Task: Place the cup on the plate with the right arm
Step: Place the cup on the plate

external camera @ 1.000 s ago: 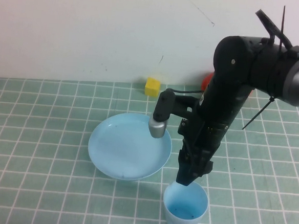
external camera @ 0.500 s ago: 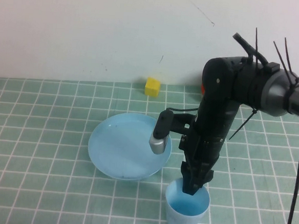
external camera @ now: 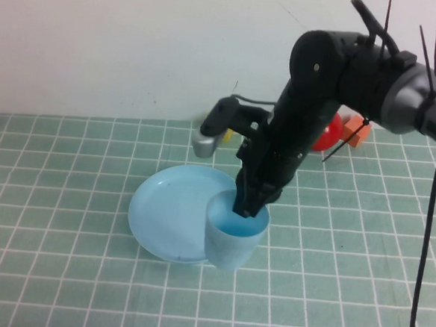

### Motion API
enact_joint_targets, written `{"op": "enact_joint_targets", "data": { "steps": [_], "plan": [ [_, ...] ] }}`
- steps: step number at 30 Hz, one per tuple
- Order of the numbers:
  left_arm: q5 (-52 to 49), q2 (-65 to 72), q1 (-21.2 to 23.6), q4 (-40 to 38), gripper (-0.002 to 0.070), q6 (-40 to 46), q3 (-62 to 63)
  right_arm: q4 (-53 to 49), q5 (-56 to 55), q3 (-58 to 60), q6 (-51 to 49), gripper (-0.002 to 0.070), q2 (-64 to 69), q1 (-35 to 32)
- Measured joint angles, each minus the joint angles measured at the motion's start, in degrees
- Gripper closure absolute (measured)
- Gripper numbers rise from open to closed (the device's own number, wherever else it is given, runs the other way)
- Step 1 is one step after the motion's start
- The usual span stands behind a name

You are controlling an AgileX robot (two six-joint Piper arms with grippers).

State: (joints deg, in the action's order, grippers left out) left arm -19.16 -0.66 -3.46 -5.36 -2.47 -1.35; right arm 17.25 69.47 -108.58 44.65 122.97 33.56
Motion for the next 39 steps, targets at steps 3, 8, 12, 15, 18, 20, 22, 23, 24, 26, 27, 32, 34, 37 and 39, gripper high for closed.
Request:
{"op": "enact_joint_targets", "data": {
  "steps": [3,8,12,15,18,20,22,23,24,26,27,32,34,37,39],
  "plan": [
    [0.0,0.0,0.0,0.0,0.0678,0.0,0.0,0.0,-0.48,-6.14,-1.66,0.0657,1.37,0.89],
    [0.0,0.0,0.0,0.0,0.0678,0.0,0.0,-0.7,-4.67,-13.94,-5.9,0.0657,6.74,1.64],
    [0.0,0.0,0.0,0.0,0.0678,0.0,0.0,-2.43,-5.16,-18.21,-7.88,0.0657,11.95,1.64],
    [0.0,0.0,0.0,0.0,0.0678,0.0,0.0,-4.0,-5.44,-19.98,-8.34,0.0657,14.58,1.64],
    [0.0,0.0,0.0,0.0,0.0678,0.0,0.0,-5.73,-6.15,-20.53,-8.59,0.0658,15.68,1.64],
    [0.0,0.0,0.0,0.0,0.0678,0.0,0.0,-6.11,-6.86,-20.53,-8.73,0.0658,15.82,1.64],
    [0.0,0.0,0.0,0.0,0.0678,0.0,0.0,-6.11,-7.53,-20.53,-8.77,0.0658,15.82,1.64],
    [0.0,0.0,0.0,0.0,0.0678,0.0,0.0,-6.11,-7.82,-20.58,-8.77,0.0658,15.82,1.64],
    [0.0,0.0,0.0,0.0,0.0678,0.0,0.0,-6.0,-8.1,-20.58,-8.77,0.0658,15.82,1.64],
    [0.0,0.0,0.0,0.0,0.0678,0.0,0.0,-6.0,-8.34,-20.58,-8.77,0.0657,15.82,1.64],
    [0.0,0.0,0.0,0.0,0.0678,0.0,0.0,-6.0,-8.47,-20.58,-8.77,0.0657,15.86,1.64],
    [0.0,0.0,0.0,0.0,0.0678,0.0,0.0,-5.02,-8.46,-20.58,-9.5,0.0592,16.67,1.64],
    [0.0,0.0,0.0,0.0,0.0678,0.0,0.0,-4.23,-8.57,-20.58,-9.96,0.051,16.9,1.64],
    [0.0,0.0,0.0,0.0,0.0678,0.0,0.0,-3.53,-8.23,-21.25,-10.29,0.0367,17.0,1.68],
    [0.0,0.0,0.0,0.0,0.0678,0.0,0.0,-3.53,-6.86,-23.03,-10.33,0.0293,17.12,1.68]
  ]
}}
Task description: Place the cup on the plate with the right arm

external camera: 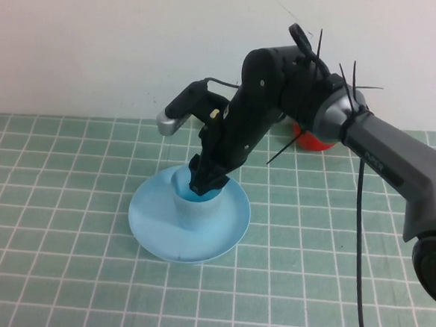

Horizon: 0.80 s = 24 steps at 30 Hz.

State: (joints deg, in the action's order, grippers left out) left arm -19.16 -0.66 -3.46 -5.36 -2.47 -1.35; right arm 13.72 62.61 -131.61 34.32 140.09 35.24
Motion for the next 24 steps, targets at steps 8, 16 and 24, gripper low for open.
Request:
{"op": "enact_joint_targets", "data": {
  "steps": [8,16,24],
  "plan": [
    [0.0,0.0,0.0,0.0,0.0678,0.0,0.0,-2.87,8.23,-14.04,-9.22,0.0307,-1.76,-0.22],
    [0.0,0.0,0.0,0.0,0.0678,0.0,0.0,-5.42,8.29,-18.24,-9.64,0.0642,-14.16,-0.34],
    [0.0,0.0,0.0,0.0,0.0678,0.0,0.0,-18.55,8.29,-18.49,-9.38,0.0671,-29.34,1.97]
  ]
}}
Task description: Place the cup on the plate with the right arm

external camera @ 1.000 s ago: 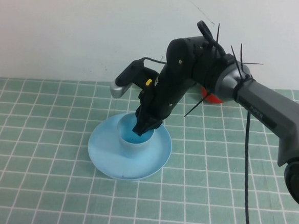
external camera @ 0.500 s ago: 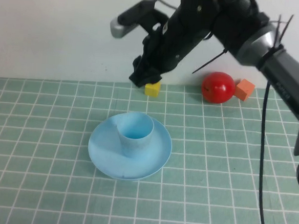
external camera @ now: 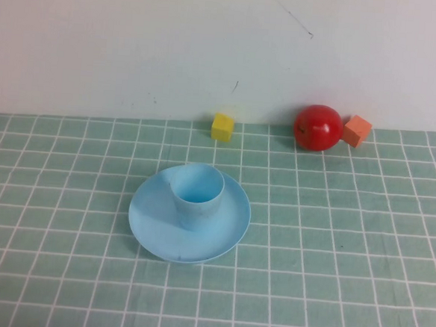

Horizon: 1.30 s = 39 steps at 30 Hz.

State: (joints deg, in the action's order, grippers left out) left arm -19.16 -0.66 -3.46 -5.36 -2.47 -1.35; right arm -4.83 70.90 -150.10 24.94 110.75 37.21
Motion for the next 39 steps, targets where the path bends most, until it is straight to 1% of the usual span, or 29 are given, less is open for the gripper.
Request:
{"op": "enact_joint_targets", "data": {
  "steps": [6,10,16,19,27,35,39],
  "plan": [
    [0.0,0.0,0.0,0.0,0.0678,0.0,0.0,-3.58,0.0,0.54,0.42,0.0673,-9.49,0.08],
    [0.0,0.0,0.0,0.0,0.0678,0.0,0.0,-7.02,0.0,7.34,0.93,0.0673,-15.81,0.23],
    [0.0,0.0,0.0,0.0,0.0678,0.0,0.0,-15.68,0.0,26.82,1.05,0.0673,-26.51,0.27],
    [0.0,0.0,0.0,0.0,0.0678,0.0,0.0,-17.94,0.0,36.49,0.17,0.0673,-32.06,0.27],
    [0.0,0.0,0.0,0.0,0.0678,0.0,0.0,-16.49,-0.28,61.5,-7.72,0.0673,-50.95,0.27],
    [0.0,0.0,0.0,0.0,0.0678,0.0,0.0,-15.92,-9.85,87.77,-20.21,0.0673,-72.76,0.27],
    [0.0,0.0,0.0,0.0,0.0678,0.0,0.0,-15.81,-14.53,98.6,-22.77,0.0673,-80.06,0.27]
  ]
}}
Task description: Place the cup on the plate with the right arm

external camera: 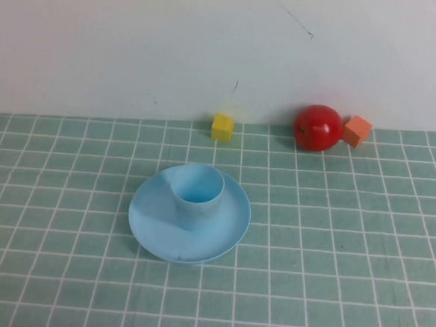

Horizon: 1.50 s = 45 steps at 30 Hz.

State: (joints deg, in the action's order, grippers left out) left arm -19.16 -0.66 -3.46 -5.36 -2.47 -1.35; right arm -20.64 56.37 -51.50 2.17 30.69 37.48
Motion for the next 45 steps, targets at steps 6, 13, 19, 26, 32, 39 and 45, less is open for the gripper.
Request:
{"op": "enact_joint_targets", "data": {
  "steps": [6,13,19,26,32,39,45],
  "plan": [
    [0.0,0.0,0.0,0.0,0.0678,0.0,0.0,0.77,-13.2,17.9,-5.17,0.0673,-9.11,0.0],
    [0.0,0.0,0.0,0.0,0.0678,0.0,0.0,0.66,-20.53,30.73,-7.95,0.0673,-12.43,0.0],
    [0.0,0.0,0.0,0.0,0.0678,0.0,0.0,0.58,-20.02,33.29,-8.28,0.0673,-12.43,0.0],
    [0.0,0.0,0.0,0.0,0.0678,0.0,0.0,0.58,-20.02,33.29,-8.27,0.0673,-12.43,0.0],
    [0.0,0.0,0.0,0.0,0.0678,0.0,0.0,0.58,-20.0,33.29,-8.27,0.0673,-12.43,0.0],
    [0.0,0.0,0.0,0.0,0.0678,0.0,0.0,0.58,-20.0,33.29,-8.27,0.0674,-12.43,0.0],
    [0.0,0.0,0.0,0.0,0.0678,0.0,0.0,0.69,-19.9,33.29,-8.29,0.0675,-12.68,-3.58]
  ]
}}
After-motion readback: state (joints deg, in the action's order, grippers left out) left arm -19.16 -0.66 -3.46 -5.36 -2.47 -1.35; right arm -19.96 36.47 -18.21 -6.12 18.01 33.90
